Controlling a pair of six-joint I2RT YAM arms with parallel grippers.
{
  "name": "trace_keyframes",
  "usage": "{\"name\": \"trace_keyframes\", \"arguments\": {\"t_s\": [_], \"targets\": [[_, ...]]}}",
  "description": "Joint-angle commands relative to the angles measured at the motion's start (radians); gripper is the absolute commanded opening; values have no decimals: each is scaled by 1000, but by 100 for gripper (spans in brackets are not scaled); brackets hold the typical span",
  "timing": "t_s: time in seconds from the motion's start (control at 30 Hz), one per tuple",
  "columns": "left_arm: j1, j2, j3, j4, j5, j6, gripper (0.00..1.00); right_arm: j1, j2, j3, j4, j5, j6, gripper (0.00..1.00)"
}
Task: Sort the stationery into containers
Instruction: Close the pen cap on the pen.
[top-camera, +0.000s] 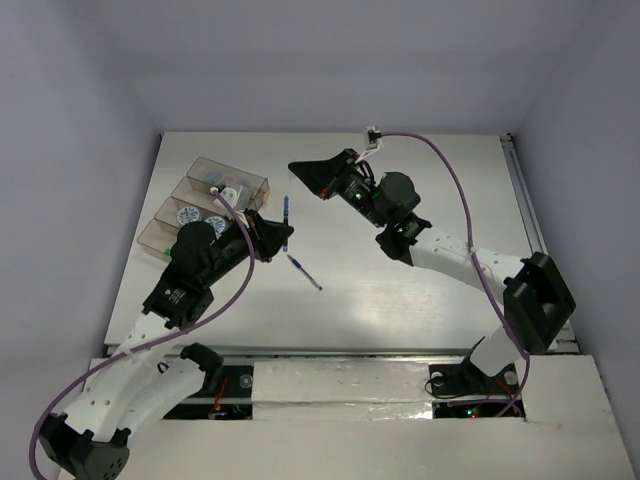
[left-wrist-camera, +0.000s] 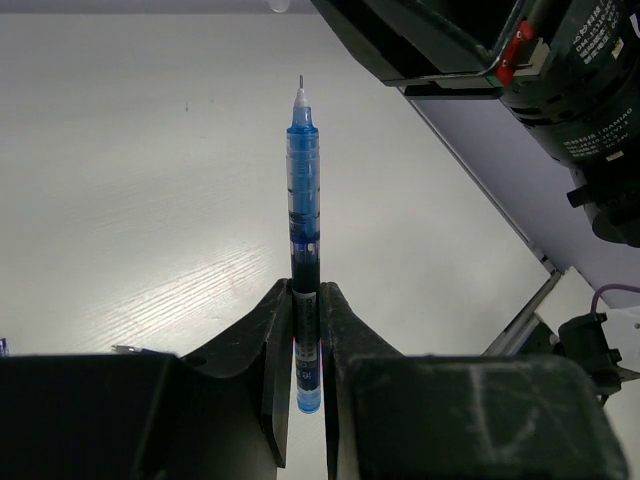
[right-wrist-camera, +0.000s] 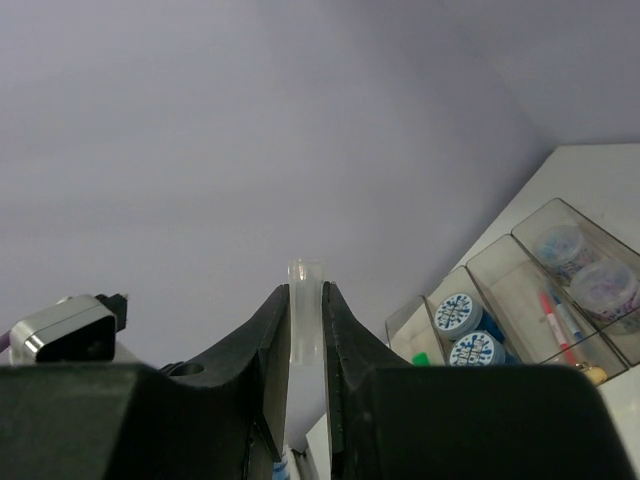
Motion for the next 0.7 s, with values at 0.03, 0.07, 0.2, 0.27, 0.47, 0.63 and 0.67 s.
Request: {"name": "trace_keyframes", "arguments": {"t_s": [0.03,0.07,0.2,0.27,0.47,0.63,0.67], "targets": [[9,-8,8,44,33,-8,0,12,12,1,90,-30,16,0],[18,-8,8,47,38,-8,0,21,15,4,92,-34,18,0],[19,-8,6,46,41,-8,0,30,28,8,92,-41,19,0],[28,-9,6,47,42,-8,0,30,33,13,89,-41,18,0],[28,-12,5,47,45,-8,0,50,44,22,90,-41,8,0],[28,-11,5,46,44,-8,0,50,30,17,95,-30,-7,0],[28,-9,5,44,44,-8,0,50,27,13,102,-30,-12,0]]}}
